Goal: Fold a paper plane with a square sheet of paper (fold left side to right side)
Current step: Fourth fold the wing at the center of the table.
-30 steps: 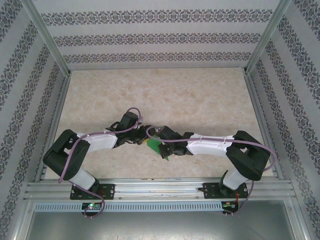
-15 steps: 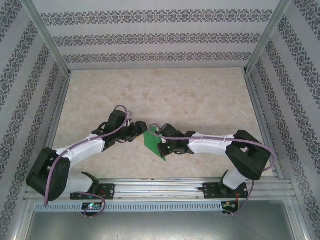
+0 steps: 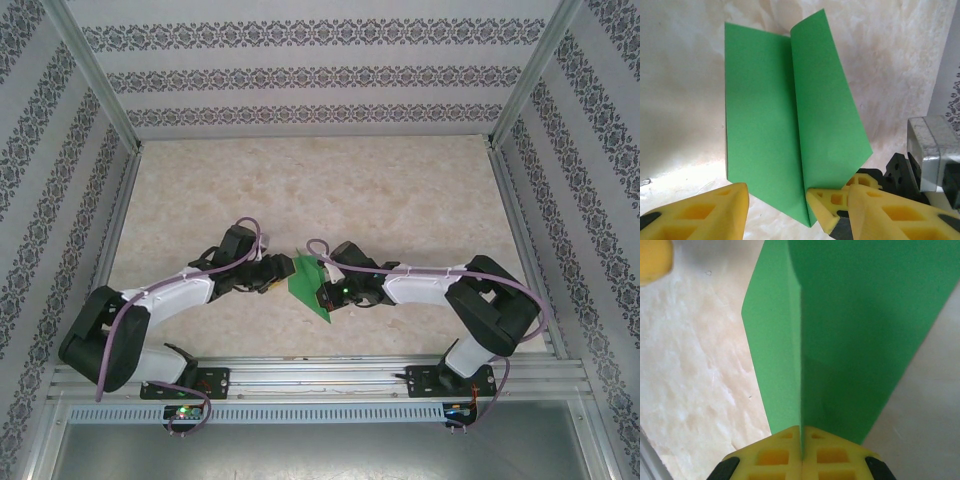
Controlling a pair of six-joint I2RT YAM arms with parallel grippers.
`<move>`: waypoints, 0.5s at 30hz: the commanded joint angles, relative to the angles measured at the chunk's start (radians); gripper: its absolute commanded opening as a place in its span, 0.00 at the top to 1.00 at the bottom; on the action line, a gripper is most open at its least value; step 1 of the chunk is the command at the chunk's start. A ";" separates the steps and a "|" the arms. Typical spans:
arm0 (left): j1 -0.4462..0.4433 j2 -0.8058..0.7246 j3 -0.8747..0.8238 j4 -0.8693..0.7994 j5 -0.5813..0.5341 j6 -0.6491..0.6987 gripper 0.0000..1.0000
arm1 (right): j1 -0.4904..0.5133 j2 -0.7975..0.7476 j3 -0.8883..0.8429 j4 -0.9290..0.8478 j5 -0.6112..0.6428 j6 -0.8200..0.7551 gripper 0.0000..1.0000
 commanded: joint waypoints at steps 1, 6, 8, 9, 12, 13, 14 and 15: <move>-0.027 0.036 0.018 0.017 0.024 0.014 0.46 | -0.019 0.033 -0.026 0.075 -0.095 0.029 1.00; -0.043 0.092 0.045 0.020 0.018 0.016 0.46 | -0.027 0.057 -0.031 0.098 -0.122 0.037 1.00; -0.049 0.113 0.062 0.016 0.015 0.021 0.46 | -0.029 0.062 -0.033 0.103 -0.126 0.041 1.00; -0.053 0.122 0.070 0.015 0.014 0.023 0.47 | -0.031 0.065 -0.033 0.106 -0.129 0.041 1.00; -0.063 0.156 0.101 0.010 0.012 0.027 0.48 | -0.037 0.075 -0.034 0.114 -0.141 0.043 1.00; -0.067 0.168 0.112 0.006 0.010 0.031 0.48 | -0.038 0.079 -0.036 0.117 -0.144 0.044 1.00; -0.070 0.179 0.121 0.003 0.008 0.033 0.49 | -0.038 0.082 -0.036 0.119 -0.145 0.045 1.00; -0.073 0.187 0.130 -0.002 0.006 0.036 0.49 | -0.040 0.084 -0.037 0.121 -0.146 0.045 0.99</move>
